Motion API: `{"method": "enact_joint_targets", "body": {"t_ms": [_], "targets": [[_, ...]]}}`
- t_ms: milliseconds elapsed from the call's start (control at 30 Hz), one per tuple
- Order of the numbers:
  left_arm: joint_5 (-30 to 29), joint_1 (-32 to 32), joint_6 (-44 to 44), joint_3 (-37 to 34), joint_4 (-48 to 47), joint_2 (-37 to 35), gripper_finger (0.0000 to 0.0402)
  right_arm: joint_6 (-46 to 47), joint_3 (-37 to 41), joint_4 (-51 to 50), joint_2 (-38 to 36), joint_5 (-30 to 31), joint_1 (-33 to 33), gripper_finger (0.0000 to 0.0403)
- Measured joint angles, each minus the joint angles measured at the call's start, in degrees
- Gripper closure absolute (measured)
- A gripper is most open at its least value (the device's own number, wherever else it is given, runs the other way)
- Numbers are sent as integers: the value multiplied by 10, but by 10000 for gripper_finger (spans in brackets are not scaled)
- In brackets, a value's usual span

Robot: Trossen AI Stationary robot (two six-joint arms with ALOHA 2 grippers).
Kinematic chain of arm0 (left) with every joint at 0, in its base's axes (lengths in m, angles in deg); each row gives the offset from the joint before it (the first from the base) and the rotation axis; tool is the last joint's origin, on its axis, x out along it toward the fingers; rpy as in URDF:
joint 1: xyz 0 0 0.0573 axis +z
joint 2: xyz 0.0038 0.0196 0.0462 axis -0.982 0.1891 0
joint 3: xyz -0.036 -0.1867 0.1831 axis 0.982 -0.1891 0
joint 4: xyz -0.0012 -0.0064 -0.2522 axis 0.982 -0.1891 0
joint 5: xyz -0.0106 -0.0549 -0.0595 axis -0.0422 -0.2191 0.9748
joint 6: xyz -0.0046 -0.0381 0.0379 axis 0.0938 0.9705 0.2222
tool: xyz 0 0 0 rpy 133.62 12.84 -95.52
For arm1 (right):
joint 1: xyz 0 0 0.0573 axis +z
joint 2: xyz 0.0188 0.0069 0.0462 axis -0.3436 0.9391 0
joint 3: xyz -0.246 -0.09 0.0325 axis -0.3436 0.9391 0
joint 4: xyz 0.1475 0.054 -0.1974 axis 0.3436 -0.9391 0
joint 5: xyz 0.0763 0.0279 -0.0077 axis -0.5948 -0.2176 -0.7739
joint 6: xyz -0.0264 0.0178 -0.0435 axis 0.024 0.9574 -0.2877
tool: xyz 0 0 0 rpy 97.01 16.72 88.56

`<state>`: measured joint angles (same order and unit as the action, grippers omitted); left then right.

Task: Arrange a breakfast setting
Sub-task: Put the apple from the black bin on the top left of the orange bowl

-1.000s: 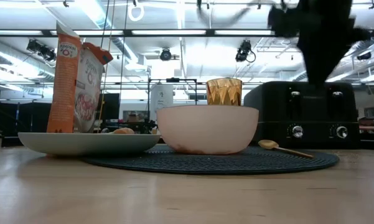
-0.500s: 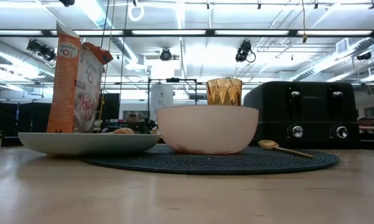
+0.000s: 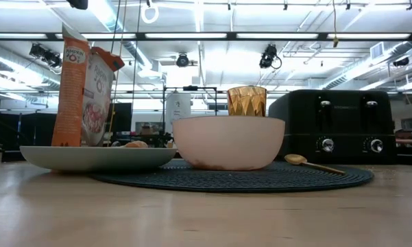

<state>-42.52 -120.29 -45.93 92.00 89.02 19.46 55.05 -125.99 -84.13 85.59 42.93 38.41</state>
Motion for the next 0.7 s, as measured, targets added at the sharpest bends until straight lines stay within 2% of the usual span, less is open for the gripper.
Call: {"method": "enact_joint_targets", "body": {"t_ms": [167, 367, 700], "targets": [[0, 0, 0, 0, 0, 0, 123, 60, 63, 73, 0, -54, 17, 132], [0, 0, 1, 0, 2, 0, 123, 93, 122, 168, 0, -85, 7, 149], [0, 0, -13, 0, 0, 0, 123, 82, 164, 166, 0, -94, -17, 202]]}}
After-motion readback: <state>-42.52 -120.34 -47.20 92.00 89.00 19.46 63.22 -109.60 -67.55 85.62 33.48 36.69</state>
